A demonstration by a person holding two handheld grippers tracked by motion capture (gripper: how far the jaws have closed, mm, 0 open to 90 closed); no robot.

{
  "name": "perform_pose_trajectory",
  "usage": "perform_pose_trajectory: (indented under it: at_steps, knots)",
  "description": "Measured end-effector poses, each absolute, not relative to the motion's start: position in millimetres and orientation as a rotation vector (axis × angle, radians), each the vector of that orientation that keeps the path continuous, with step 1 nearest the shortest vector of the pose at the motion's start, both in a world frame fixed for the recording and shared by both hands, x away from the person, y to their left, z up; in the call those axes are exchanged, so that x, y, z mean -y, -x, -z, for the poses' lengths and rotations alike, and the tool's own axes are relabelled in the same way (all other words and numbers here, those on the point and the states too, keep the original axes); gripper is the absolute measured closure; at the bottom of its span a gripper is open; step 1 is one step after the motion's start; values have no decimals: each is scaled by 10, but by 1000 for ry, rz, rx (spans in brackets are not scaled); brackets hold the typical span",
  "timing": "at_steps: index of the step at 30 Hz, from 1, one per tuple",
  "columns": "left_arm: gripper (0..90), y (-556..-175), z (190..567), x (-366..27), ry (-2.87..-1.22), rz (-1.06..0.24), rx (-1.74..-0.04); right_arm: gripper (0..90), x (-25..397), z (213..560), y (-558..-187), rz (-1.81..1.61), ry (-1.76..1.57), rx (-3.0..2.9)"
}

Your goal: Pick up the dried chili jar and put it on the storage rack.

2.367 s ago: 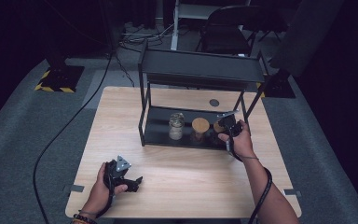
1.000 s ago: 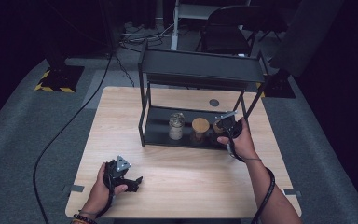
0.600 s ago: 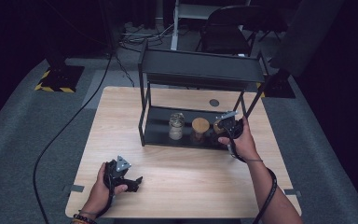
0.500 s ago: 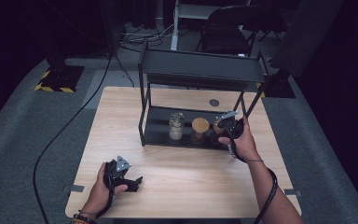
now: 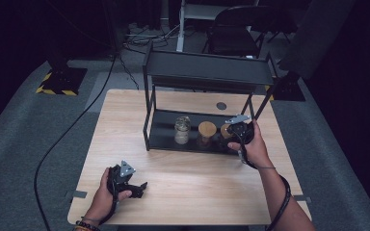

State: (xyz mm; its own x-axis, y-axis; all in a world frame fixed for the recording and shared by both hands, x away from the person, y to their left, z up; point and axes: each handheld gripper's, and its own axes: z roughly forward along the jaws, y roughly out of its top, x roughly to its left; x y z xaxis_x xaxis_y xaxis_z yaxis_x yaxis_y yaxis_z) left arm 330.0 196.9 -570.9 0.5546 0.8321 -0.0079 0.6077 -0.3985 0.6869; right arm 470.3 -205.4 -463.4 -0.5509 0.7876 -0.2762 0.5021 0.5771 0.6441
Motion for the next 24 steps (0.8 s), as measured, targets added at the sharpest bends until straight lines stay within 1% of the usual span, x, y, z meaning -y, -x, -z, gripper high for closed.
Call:
perform_pose_trajectory:
  at_steps: [24]
  knots:
    - [0,-3300,5709,-1969,-2143,-448,-1151,40,2135,4603,-4330,-762,-902,-2262]
